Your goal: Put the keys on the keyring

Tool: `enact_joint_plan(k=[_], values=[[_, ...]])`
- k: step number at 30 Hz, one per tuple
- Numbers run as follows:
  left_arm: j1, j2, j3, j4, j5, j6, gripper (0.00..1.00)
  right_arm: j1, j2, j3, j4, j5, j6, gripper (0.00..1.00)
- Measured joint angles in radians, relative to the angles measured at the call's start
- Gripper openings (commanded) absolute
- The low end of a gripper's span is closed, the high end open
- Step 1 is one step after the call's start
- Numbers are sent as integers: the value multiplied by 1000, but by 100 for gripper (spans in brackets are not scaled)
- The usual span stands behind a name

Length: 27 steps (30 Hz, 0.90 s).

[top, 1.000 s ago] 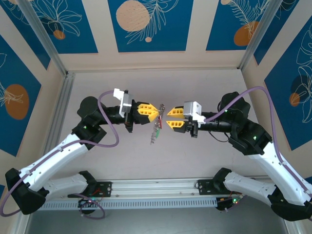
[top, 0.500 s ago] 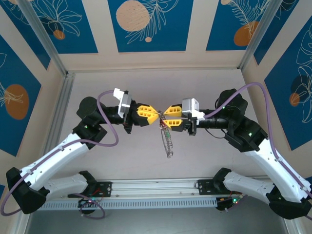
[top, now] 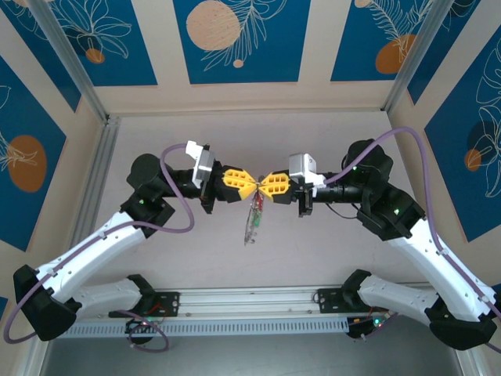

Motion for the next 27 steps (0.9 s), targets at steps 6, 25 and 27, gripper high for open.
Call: enact_joint_plan(k=[6,25,27], values=[[0,-21,126,-366,-99,236,15,-2,57,107,-146,80,-58,0],[-66,43,415,-1087,-419,690,16,69,270,365,-505,320,-169,0],[-68,45,415,-1101,-425,702,16,72,272,365,-518,322,-173,0]])
